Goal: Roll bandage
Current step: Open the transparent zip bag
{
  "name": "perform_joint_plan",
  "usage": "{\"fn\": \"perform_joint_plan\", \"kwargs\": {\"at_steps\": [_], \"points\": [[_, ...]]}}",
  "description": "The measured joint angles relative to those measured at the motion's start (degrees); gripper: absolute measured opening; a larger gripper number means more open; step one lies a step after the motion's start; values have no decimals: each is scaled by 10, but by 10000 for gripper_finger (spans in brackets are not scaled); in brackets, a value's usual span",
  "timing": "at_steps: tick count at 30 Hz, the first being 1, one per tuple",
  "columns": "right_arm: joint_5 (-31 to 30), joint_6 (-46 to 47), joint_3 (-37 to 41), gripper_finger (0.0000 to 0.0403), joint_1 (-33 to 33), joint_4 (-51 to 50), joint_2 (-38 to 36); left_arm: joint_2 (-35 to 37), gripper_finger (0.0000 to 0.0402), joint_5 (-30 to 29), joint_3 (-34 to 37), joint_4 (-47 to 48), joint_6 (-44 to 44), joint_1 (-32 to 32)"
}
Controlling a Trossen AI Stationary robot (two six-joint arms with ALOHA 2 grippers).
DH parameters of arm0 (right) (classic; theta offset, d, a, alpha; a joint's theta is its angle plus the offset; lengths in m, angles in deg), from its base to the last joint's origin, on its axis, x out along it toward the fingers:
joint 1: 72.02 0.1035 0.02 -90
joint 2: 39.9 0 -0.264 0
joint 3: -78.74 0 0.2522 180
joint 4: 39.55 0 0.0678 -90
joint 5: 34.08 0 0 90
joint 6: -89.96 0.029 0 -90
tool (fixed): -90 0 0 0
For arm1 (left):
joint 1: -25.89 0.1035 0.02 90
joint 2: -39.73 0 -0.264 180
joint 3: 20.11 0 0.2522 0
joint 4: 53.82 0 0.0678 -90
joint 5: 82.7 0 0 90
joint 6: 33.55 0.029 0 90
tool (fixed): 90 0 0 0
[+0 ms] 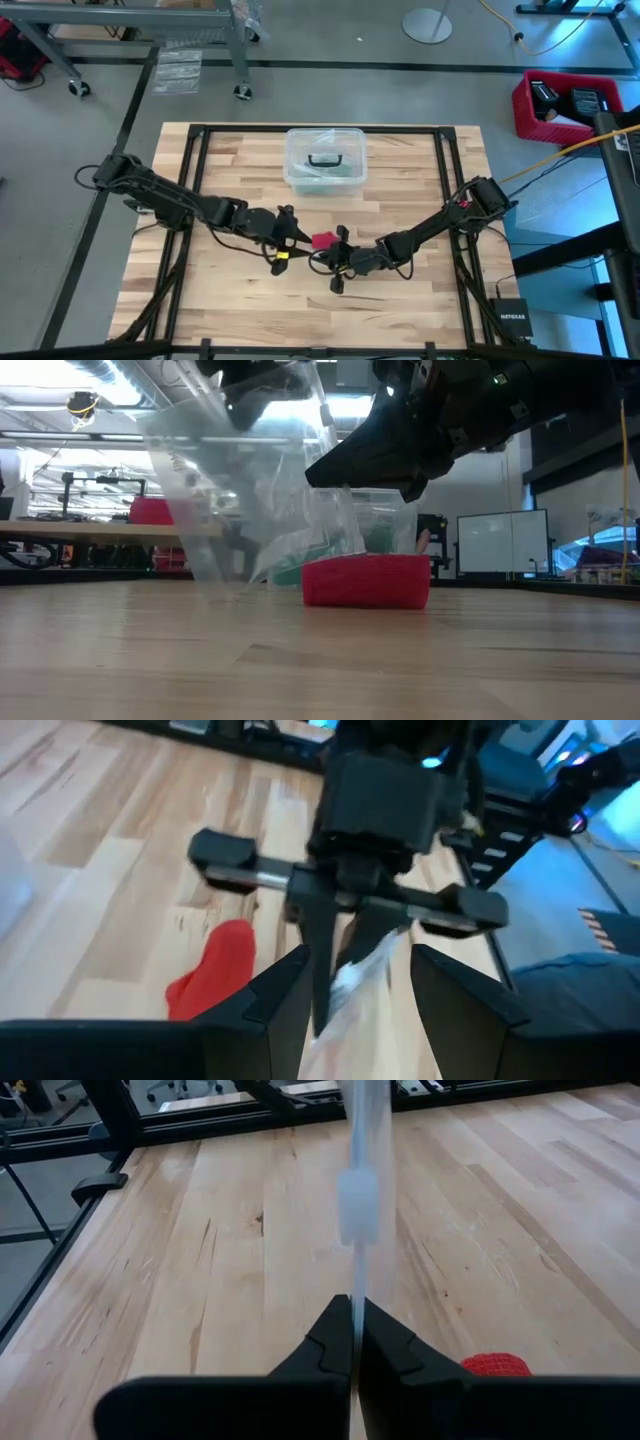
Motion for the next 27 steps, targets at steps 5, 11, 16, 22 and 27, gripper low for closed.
{"fn": "perform_joint_plan", "kwargs": {"at_steps": [5,11,16,22,27], "points": [[0,0,0,5,0,0,0,-2,162,-1,0,2,10,-1],[0,0,0,6,0,1,0,-7,142,-9,0,-1,14,0],[1,0,0,7,0,1,0,-15,81,-13,0,-3,17,0],[6,63,0,8,0,1,-1,-17,7,-17,0,-31,40,0],[40,52,0,41,0,-29,-24,-17,5,-18,0,-34,40,-2]]}}
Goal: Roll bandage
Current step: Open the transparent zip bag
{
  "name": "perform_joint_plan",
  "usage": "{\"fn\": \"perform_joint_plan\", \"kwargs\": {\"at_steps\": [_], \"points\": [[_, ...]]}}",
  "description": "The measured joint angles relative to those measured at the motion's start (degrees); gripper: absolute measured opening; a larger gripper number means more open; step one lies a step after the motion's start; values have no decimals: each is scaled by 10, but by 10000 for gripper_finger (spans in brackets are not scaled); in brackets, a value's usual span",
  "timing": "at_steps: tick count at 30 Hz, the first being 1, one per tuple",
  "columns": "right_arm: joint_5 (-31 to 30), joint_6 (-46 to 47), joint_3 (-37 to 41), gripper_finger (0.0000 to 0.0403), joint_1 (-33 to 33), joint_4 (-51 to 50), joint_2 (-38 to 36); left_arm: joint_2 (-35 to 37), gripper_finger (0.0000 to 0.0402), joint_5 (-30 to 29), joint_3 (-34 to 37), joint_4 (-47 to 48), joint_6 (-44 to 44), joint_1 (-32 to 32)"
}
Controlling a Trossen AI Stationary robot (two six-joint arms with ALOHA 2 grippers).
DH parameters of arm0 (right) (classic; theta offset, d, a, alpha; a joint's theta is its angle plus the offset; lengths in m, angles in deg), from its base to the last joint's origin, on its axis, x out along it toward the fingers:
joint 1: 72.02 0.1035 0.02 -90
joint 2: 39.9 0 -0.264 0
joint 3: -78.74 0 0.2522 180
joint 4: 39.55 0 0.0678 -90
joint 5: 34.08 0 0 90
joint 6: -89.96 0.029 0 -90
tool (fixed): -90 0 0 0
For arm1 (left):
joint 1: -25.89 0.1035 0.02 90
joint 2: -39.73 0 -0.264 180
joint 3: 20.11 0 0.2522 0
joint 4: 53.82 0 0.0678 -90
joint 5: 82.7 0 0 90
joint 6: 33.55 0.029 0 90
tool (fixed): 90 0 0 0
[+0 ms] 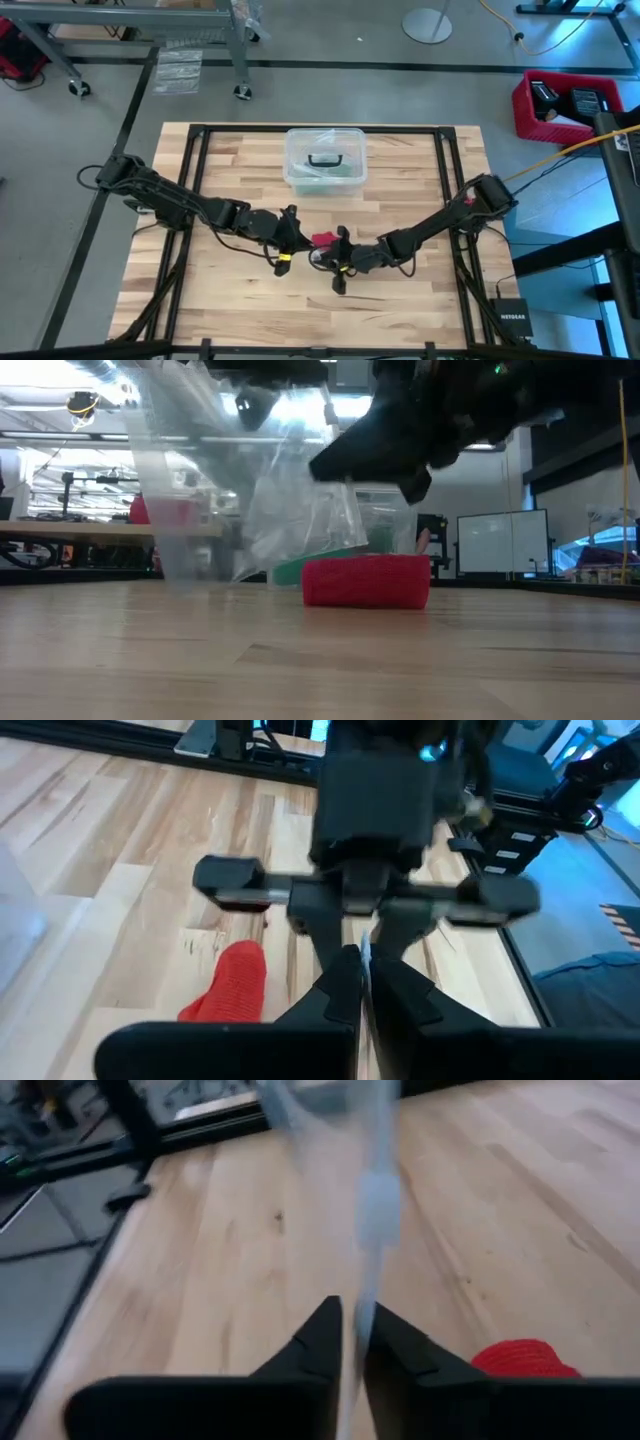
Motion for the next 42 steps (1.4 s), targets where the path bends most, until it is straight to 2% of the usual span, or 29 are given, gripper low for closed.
{"fn": "perform_joint_plan", "kwargs": {"at_steps": [4,9,13,17,25,32,42], "points": [[27,-11,0,91,6,-69,-60,0,5,-2,0,0,0,-7],[-5,-24,0,149,17,-152,-102,0,3,-16,0,-3,5,-12],[-28,-32,0,173,15,-138,-104,0,2,-30,0,-2,4,-13],[-46,-48,0,176,15,-91,-92,0,2,-30,0,-2,4,-14],[-55,-70,0,148,15,-39,-89,0,2,-30,0,-4,5,-14],[-64,-79,0,89,4,-9,-89,0,2,-30,0,-6,4,-14],[-41,-82,0,15,-4,-7,-89,0,1,-32,0,-7,4,-14]]}}
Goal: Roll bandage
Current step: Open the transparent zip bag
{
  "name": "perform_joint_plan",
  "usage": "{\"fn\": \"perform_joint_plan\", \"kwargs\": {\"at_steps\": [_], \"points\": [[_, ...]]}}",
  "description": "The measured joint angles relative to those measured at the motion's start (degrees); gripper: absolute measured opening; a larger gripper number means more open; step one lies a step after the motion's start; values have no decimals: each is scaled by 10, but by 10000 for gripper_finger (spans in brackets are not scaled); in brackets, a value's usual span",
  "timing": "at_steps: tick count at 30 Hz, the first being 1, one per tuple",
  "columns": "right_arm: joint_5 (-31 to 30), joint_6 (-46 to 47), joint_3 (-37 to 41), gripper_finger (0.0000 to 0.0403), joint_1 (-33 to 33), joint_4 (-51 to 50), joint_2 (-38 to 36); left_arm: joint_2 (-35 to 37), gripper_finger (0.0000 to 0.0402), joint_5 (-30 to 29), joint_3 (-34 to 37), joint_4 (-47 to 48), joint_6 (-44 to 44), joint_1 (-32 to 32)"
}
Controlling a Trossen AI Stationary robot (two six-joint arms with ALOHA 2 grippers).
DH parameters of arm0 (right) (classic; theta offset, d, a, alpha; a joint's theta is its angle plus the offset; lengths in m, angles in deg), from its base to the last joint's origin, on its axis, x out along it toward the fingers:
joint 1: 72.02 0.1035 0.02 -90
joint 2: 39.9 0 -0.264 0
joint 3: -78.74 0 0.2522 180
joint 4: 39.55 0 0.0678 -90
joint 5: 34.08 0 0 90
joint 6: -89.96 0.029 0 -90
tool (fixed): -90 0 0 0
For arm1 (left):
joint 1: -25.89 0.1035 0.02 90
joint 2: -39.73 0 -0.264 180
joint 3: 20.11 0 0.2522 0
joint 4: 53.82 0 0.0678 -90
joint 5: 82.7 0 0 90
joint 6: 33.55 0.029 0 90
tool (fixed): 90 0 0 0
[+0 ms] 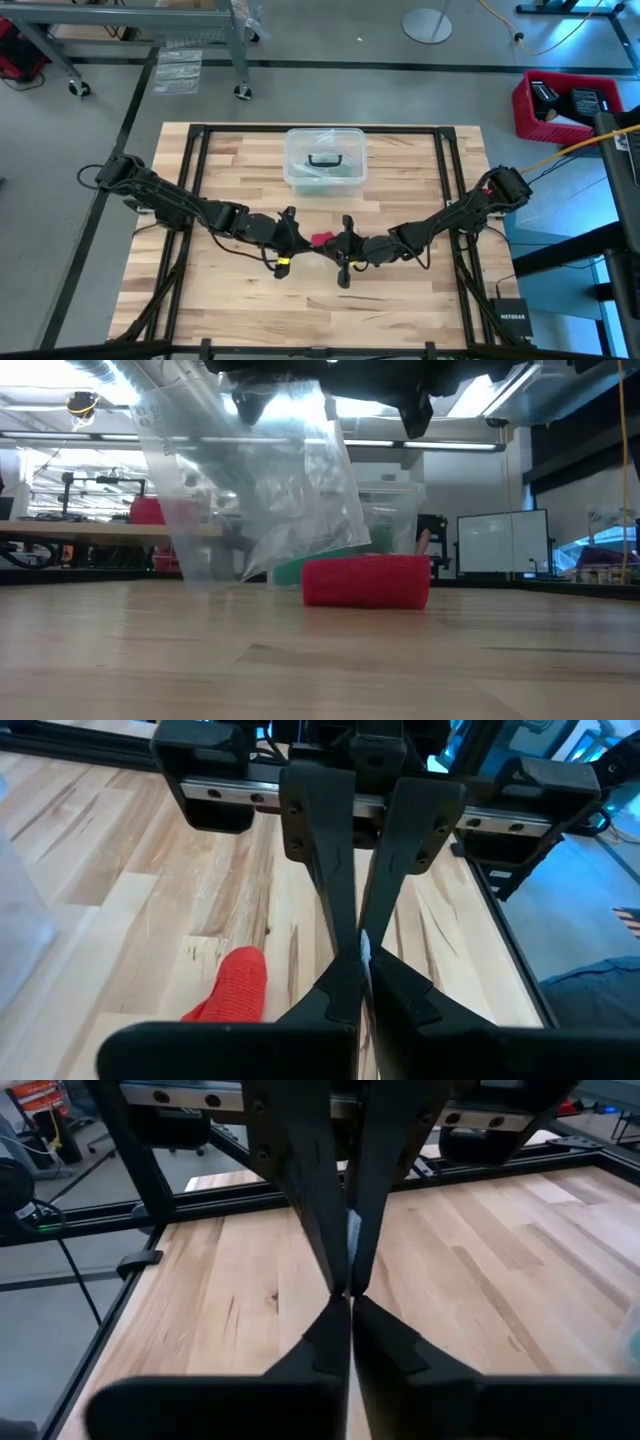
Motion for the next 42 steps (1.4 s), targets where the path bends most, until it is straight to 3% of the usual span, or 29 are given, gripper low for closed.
{"fn": "perform_joint_plan", "kwargs": {"at_steps": [5,22,34,42], "points": [[1,0,0,4,0,-9,0,0,1,0,0,-1,0,0],[1,10,0,41,0,-16,0,0,1,-1,0,-18,0,0],[1,5,0,7,0,-27,0,0,1,-1,0,-20,0,0],[3,19,-1,26,0,-48,0,0,1,-1,0,-23,2,0]]}}
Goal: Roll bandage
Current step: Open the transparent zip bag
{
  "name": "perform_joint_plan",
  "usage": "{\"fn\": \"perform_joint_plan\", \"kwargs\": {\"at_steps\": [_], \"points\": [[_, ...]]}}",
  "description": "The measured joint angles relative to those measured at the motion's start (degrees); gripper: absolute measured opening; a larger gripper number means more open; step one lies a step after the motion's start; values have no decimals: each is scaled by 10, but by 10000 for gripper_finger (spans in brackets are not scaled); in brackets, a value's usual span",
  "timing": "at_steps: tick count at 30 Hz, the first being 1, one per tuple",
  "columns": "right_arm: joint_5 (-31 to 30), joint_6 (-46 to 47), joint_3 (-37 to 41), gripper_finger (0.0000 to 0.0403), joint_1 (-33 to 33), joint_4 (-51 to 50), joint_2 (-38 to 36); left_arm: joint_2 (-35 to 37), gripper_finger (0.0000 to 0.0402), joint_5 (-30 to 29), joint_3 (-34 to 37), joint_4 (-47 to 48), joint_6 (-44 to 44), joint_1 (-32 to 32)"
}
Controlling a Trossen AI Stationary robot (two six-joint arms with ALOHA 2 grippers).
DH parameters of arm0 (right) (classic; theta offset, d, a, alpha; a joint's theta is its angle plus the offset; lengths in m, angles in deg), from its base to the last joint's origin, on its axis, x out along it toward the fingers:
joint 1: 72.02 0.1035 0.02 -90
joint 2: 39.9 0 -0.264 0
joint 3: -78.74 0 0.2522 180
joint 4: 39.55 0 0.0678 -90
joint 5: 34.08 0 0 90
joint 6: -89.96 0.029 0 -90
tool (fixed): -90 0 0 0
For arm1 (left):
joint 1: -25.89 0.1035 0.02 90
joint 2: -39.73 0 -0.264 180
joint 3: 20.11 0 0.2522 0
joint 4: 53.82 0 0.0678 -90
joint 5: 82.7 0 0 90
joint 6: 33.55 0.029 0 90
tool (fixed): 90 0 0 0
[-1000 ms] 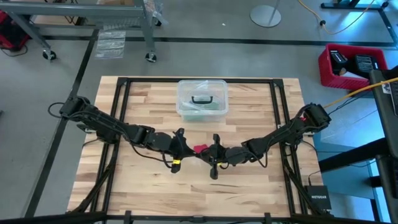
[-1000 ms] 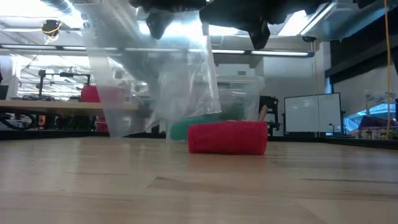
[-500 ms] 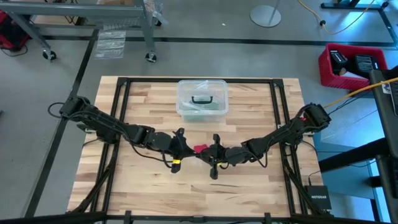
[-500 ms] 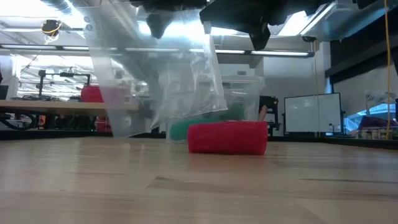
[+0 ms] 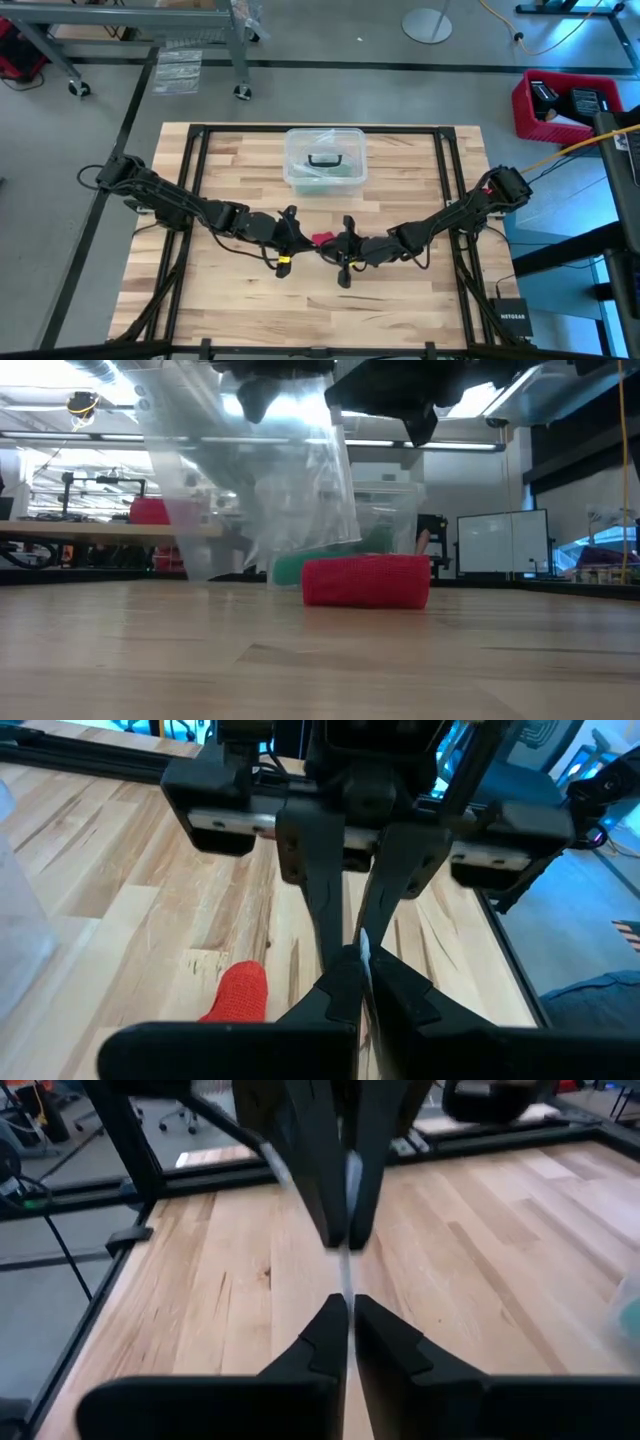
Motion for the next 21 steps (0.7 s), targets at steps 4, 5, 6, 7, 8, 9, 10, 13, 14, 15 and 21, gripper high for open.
{"fn": "perform_joint_plan", "kwargs": {"at_steps": [4,5,6,7,8,9,10,13,14,15,21], "points": [[11,16,1,29,0,-18,0,0,1,0,0,-5,0,0],[11,17,1,30,0,-21,0,0,1,0,0,-5,0,0],[11,20,1,30,0,-24,0,0,1,0,0,-5,0,0],[11,25,1,30,0,-29,0,0,1,0,0,-5,0,0],[11,28,1,30,0,-34,0,0,1,0,0,-5,1,0],[11,32,1,30,0,-39,0,0,1,0,0,-6,2,0],[12,37,1,30,0,-46,0,0,1,0,0,-8,3,0],[16,50,1,30,1,-67,0,0,1,0,0,-8,4,0],[16,56,1,30,1,-73,1,0,1,0,0,-8,5,0],[16,59,1,30,2,-75,3,0,1,0,0,-8,5,0],[20,72,1,31,19,-76,40,0,1,0,0,-6,10,0]]}}
